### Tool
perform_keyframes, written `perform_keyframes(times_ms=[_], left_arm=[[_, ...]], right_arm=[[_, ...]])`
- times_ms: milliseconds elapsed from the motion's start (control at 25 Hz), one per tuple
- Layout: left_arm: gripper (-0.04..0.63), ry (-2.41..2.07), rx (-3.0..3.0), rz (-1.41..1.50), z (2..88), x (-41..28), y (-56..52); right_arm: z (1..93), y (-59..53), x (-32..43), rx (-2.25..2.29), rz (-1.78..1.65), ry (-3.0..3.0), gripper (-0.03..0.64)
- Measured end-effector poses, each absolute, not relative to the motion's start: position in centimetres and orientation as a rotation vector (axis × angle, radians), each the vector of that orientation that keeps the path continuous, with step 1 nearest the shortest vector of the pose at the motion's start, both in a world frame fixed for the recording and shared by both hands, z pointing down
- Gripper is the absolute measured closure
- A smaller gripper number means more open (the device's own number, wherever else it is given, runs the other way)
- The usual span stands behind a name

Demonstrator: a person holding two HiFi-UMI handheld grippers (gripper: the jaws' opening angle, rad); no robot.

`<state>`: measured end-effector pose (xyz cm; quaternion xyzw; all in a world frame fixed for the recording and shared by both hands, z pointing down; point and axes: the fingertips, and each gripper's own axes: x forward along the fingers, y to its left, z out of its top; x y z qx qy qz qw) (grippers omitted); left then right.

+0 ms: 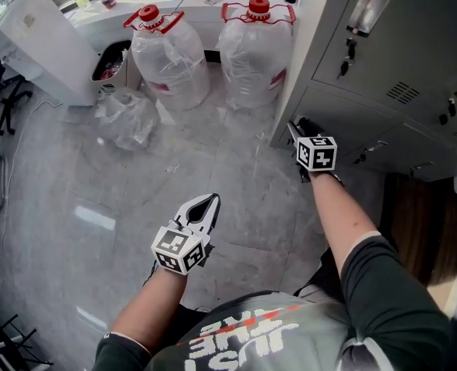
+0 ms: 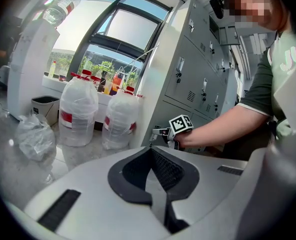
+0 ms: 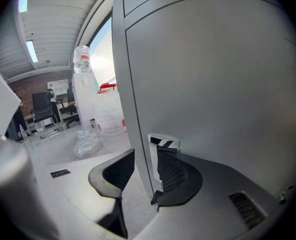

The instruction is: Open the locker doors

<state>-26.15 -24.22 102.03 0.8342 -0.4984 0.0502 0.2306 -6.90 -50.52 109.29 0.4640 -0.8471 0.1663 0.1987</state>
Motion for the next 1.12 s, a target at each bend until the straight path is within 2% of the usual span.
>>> perform_keyframes(times_ms=[480, 680, 1120], left_arm=[[0.591, -1.336, 2.286, 0.125, 102.6, -26.8, -22.5], [0.591, -1.282, 2.305, 0.115, 103.2, -26.0, -21.8], [0.590, -1.237, 2.294, 0.132, 104.0, -27.8, -19.6]], right_arm=[[109.4, -46.5, -7.0, 1.287, 0.470, -2.369, 0.469], [109.4, -44.3, -6.7, 1.359, 0.548, -2.378, 0.442], [110.5, -42.6, -4.6, 1.662, 0.815, -2.264, 0.451]])
